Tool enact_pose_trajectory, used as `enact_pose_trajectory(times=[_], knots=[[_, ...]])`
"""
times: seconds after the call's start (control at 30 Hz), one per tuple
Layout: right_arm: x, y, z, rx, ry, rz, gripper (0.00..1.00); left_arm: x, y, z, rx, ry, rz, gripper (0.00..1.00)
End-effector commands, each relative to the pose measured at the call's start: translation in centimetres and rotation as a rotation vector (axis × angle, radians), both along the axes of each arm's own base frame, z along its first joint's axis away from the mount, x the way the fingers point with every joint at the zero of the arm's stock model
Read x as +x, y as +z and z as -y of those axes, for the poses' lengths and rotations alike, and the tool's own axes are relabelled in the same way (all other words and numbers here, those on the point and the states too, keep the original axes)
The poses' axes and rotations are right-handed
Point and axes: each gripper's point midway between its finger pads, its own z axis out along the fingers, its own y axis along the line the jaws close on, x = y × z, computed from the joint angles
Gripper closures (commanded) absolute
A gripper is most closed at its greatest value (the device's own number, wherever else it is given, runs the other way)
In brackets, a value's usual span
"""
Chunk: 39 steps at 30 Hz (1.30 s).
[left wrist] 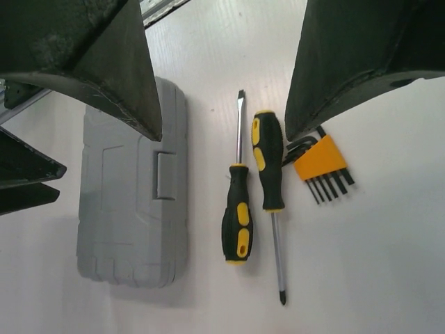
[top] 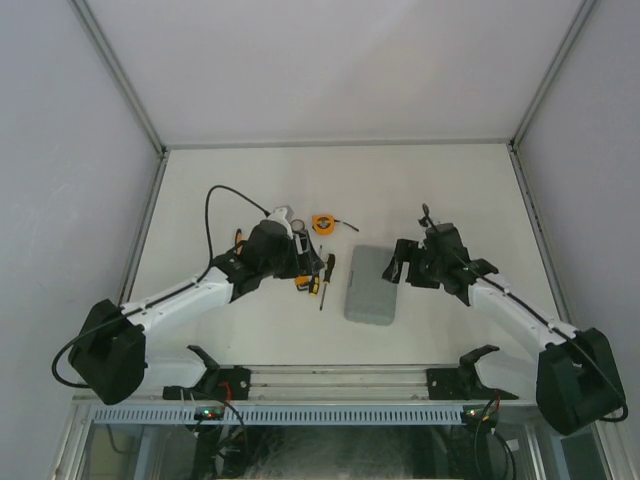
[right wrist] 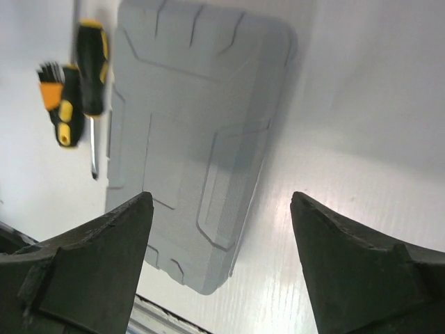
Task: Sort the tools into containers
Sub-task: Move the storage box to the center of the board.
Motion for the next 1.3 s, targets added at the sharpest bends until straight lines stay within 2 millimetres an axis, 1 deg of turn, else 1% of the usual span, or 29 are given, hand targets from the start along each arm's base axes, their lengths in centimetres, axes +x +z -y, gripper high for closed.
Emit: enact_pose_trajectory(times=[0.0, 0.1, 0.17, 0.3, 0.4, 0.47, 0.6, 0.77, 0.9, 1.0, 1.27], knots=[[2.6, 2.4, 0.4, 0.152, -0.187, 0.105, 0.19, 2.4, 3.3, 2.6, -0.058, 0.012, 0.084, 0.26], [2.9, 2.5, 0.2, 0.198, -0.206, 0.113, 0.18, 2.3, 2.6, 4.1, -0.046, -0.03, 0.058, 0.34], [2.9, 2.3, 0.2, 0.195, -0.205, 0.106, 0.18, 2.2, 1.9, 5.1, -0.036, -0.056, 0.04, 0.39], [2.6, 1.9, 0.2, 0.185, -0.197, 0.09, 0.19, 2.2, 0.6, 6.6, -0.004, -0.099, 0.022, 0.44], [2.4, 1.9, -0.1, 0.193, -0.185, 0.092, 0.21, 2.3, 0.0, 7.3, 0.007, -0.114, 0.008, 0.49], [2.4, 2.0, -0.3, 0.21, -0.182, 0.088, 0.24, 2.3, -0.4, 7.7, 0.012, -0.129, -0.003, 0.52], [2.1, 1.2, -0.9, 0.224, -0.16, 0.042, 0.28, 2.2, -0.9, 8.5, 0.017, -0.153, -0.017, 0.53], [1.4, -0.3, -1.7, 0.228, -0.109, -0.026, 0.29, 1.7, -1.6, 9.4, 0.031, -0.182, -0.027, 0.53], [1.3, -0.8, -2.1, 0.228, -0.094, -0.039, 0.29, 1.4, -2.7, 9.5, 0.058, -0.187, -0.05, 0.52], [1.3, -0.8, -2.5, 0.23, -0.08, -0.045, 0.3, 1.3, -3.1, 9.6, 0.063, -0.192, -0.059, 0.52], [1.1, -1.9, -2.7, 0.208, -0.077, -0.088, 0.34, 1.3, -3.0, 10.2, 0.069, -0.231, -0.042, 0.51]])
